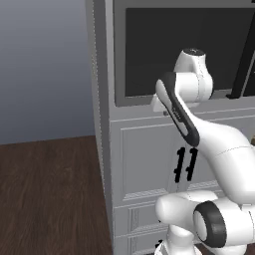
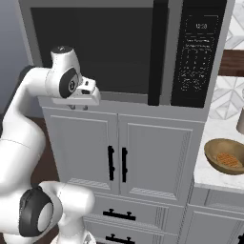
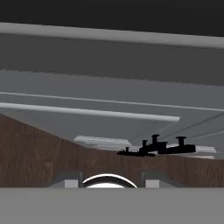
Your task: Open the microwave, place the bowl with waffle inside the microwave, then close the microwave door and turn it on.
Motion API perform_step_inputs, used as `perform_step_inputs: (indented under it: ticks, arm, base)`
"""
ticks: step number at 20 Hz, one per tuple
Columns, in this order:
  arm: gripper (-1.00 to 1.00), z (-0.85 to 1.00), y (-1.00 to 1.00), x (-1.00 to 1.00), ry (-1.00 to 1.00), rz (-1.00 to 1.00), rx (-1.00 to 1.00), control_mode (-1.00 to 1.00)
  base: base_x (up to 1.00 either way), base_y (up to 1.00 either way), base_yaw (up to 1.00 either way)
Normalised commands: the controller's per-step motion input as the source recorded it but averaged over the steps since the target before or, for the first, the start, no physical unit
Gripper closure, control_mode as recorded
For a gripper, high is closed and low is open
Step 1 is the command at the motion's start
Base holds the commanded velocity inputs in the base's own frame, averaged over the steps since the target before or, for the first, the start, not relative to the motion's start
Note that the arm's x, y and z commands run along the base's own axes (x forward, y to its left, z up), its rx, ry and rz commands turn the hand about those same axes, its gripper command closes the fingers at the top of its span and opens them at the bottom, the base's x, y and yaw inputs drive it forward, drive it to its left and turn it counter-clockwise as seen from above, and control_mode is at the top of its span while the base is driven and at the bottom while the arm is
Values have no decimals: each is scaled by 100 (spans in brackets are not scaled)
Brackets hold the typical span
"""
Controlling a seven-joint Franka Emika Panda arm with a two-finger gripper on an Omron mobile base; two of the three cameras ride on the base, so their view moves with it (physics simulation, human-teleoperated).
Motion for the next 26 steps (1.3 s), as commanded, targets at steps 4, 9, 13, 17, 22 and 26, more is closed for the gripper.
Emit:
perform_step_inputs:
  ticks: [4, 9, 13, 17, 22, 26]
  arm:
    - [-100, -5, -54, 0, 6, -7, 11, -100]
    - [-100, -21, -100, -1, 11, -30, 36, -100]
    - [-100, -29, -50, -1, 9, -30, 15, -100]
    - [-100, -18, -53, -6, -2, -24, 19, -100]
    - [-100, 0, -62, -46, -2, -30, 49, -100]
    - [-100, 0, -67, -52, -10, -29, 63, -100]
  base:
    - [0, 0, 0]
    - [0, 0, 0]
    - [0, 0, 0]
    - [0, 0, 0]
    - [0, 0, 0]
    - [0, 0, 0]
